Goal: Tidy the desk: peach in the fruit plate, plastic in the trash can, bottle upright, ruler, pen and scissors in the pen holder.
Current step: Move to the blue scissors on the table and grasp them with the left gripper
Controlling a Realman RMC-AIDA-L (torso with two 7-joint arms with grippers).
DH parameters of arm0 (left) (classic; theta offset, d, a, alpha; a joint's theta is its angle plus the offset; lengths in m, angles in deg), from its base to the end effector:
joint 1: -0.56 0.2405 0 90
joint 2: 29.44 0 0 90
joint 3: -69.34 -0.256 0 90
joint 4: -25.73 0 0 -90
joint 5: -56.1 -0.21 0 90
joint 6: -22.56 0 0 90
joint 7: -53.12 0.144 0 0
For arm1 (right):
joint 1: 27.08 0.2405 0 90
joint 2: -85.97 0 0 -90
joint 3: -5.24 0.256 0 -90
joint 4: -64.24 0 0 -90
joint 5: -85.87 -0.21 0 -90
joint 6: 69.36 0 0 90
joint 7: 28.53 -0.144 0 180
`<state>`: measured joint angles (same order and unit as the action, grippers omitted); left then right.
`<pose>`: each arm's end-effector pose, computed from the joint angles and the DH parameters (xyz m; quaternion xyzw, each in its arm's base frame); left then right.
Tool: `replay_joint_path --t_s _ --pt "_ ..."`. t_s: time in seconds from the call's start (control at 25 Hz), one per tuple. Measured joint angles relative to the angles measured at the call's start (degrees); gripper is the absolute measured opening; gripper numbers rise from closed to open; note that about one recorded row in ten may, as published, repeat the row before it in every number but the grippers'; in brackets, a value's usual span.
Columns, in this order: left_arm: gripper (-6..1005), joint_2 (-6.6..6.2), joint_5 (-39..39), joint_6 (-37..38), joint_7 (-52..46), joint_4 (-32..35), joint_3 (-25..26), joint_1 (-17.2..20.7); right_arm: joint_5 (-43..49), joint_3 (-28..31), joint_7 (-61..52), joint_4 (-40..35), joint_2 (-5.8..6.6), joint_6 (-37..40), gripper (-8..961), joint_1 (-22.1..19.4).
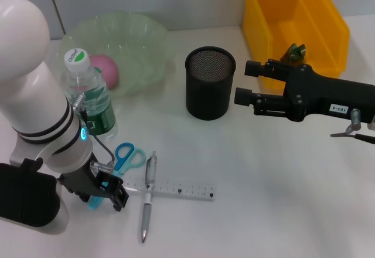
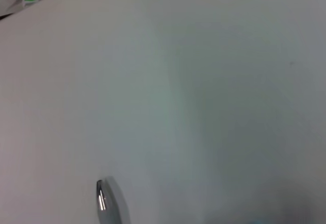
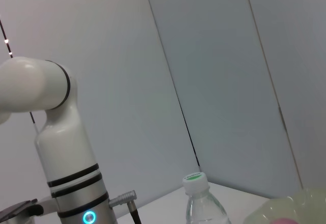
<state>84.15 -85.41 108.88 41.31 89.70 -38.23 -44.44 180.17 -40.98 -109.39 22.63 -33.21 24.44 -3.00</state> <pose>-0.1766 0.3374 -0.0599 0.5121 -0.7847 -0.1932 0.2911 0.2444 0.3167 0.0244 -0.8958 0.2033 0.3684 0.1430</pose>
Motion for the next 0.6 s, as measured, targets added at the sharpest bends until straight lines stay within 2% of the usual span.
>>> replay_joint_path --t_s 0.6 --pt "681 -0.18 0.60 -0.56 0.77 -2.36 0.04 -1.15 -0.58 0.00 -0.07 -0.05 0.08 0.06 825 0.03"
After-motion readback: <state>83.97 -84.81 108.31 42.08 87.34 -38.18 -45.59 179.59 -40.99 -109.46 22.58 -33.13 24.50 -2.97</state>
